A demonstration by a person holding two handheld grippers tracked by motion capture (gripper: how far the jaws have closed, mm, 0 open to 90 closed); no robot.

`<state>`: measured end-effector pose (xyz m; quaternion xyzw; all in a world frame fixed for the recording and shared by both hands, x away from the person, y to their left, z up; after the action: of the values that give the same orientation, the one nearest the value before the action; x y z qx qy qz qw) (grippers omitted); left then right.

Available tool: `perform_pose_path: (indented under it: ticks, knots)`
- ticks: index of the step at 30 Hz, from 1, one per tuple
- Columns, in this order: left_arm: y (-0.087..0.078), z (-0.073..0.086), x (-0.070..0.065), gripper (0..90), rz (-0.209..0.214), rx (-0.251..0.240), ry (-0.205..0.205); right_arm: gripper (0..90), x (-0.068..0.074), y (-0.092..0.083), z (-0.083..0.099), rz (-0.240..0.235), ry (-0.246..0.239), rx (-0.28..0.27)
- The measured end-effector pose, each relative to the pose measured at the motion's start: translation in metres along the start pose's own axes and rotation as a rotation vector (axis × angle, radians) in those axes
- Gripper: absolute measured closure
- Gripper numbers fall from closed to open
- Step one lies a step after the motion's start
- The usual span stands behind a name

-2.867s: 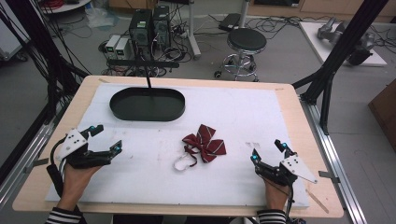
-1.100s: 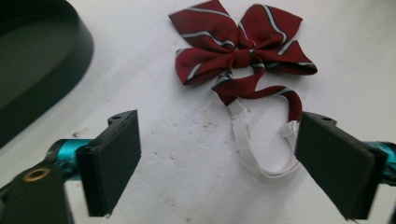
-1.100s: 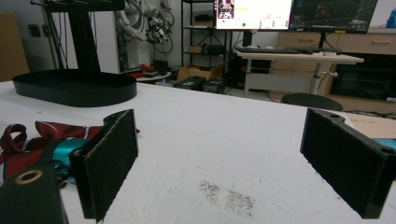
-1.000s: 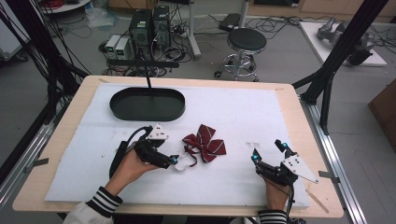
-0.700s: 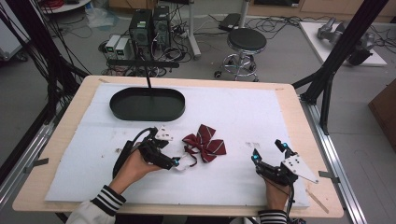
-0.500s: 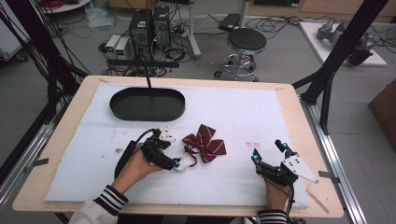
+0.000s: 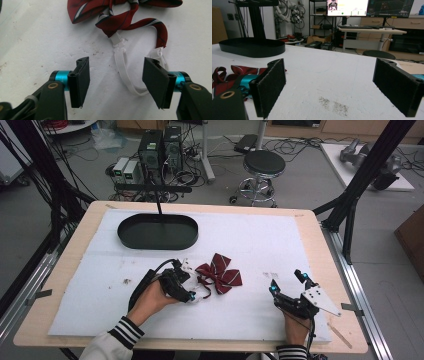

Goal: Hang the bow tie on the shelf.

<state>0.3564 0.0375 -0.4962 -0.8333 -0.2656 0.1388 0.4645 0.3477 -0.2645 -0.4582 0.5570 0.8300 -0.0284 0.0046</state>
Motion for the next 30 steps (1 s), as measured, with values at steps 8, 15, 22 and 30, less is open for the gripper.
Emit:
perform_pose_path:
  ticks: [8,15,22,30]
  knots:
    - [0.0028,0.0035,-0.0019,48.7,0.008,0.045,0.004,10.3,-0.0005,0.0,-0.0002,0.001,-0.003,-0.002]
    - [0.005,0.0043,-0.003,57.8,0.017,0.065,0.014,10.3,-0.0001,-0.0001,0.0,0.0,0.001,0.0]
    - [0.0071,0.0035,-0.0049,66.2,0.022,0.088,0.016,10.3,-0.0005,-0.0002,0.0,0.002,0.002,-0.001]
    - [0.0079,0.0017,-0.0087,75.8,0.021,0.11,0.027,10.3,-0.0004,-0.0003,-0.0001,0.001,0.004,-0.002]
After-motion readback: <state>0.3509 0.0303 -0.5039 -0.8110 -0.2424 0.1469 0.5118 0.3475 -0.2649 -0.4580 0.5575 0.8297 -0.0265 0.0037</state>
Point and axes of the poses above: each handheld gripper's, and its own axes: y roughly forward along the jaws, z roughly out of its underside, x roughly to its left, the point moved 10 cm from there along y, roughly forward along the jaws, and after that the axes turned 2 degrees about -y, right-handed, at the moved point
